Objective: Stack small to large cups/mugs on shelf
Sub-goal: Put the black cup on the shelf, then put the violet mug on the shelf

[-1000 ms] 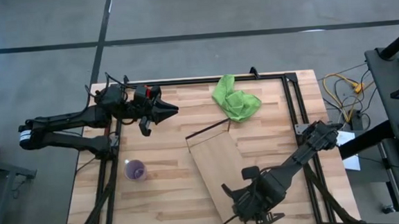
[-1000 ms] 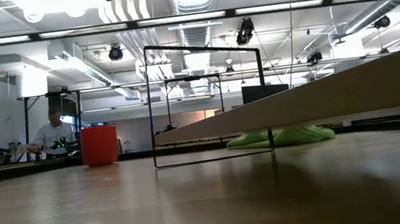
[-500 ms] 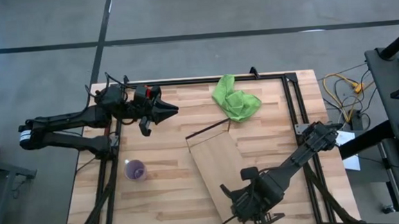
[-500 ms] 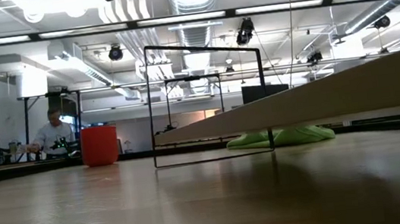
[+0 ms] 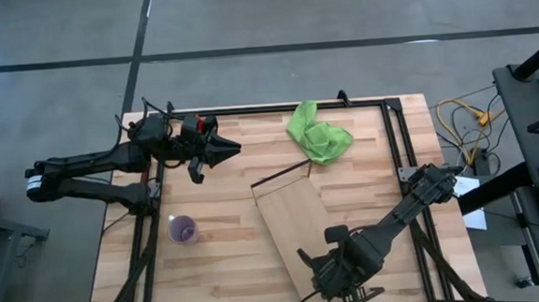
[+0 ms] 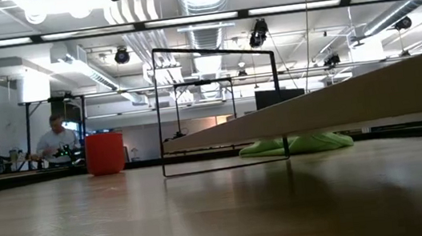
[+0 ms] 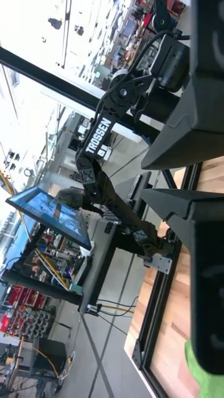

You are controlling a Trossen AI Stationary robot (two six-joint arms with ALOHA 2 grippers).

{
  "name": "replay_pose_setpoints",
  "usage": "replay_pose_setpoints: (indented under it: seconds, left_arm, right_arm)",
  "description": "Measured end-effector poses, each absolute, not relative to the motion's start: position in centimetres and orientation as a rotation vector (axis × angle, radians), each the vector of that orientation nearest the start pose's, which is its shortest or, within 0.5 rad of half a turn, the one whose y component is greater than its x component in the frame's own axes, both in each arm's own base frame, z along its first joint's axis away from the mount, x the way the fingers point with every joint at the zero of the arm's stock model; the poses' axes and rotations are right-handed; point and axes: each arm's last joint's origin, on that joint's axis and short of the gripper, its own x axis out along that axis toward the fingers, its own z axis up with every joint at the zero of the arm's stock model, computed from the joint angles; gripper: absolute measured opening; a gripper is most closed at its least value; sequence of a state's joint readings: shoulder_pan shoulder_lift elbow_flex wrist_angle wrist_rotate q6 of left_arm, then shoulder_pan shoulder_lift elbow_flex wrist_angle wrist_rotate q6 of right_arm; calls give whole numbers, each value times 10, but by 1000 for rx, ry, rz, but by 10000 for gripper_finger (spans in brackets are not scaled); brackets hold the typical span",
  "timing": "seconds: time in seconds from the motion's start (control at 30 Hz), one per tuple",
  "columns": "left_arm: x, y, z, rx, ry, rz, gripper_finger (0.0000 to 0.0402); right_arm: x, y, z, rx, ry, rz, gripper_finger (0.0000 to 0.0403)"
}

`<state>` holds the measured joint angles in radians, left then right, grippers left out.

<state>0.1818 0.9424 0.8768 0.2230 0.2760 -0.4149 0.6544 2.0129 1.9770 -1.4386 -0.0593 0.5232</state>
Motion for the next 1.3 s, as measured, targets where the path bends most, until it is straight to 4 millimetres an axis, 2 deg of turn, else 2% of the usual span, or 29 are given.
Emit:
replay_pose_setpoints:
  seconds: [0.3, 0.63, 0.87, 1.0, 1.17, 1.3]
  left_arm:
    - [206, 30, 376, -378, -131, -124, 47]
    - [205, 30, 379, -376, -140, -126, 47]
    - [204, 31, 385, -375, -156, -73, 47]
    - [203, 33, 380, -400, -48, 37, 47]
    - [195, 35, 371, -428, 217, 219, 47]
    - [183, 33, 369, -450, 408, 261, 47]
  right_arm:
    - [307, 238, 302, 33, 1531, 174, 73]
    - [306, 238, 359, 115, 1365, 256, 72]
    - [297, 226, 392, 26, 1254, 218, 72]
    - [291, 216, 408, 25, 1184, 194, 72]
    - [286, 201, 420, 16, 1119, 124, 73]
    - [281, 188, 432, 41, 1079, 94, 73]
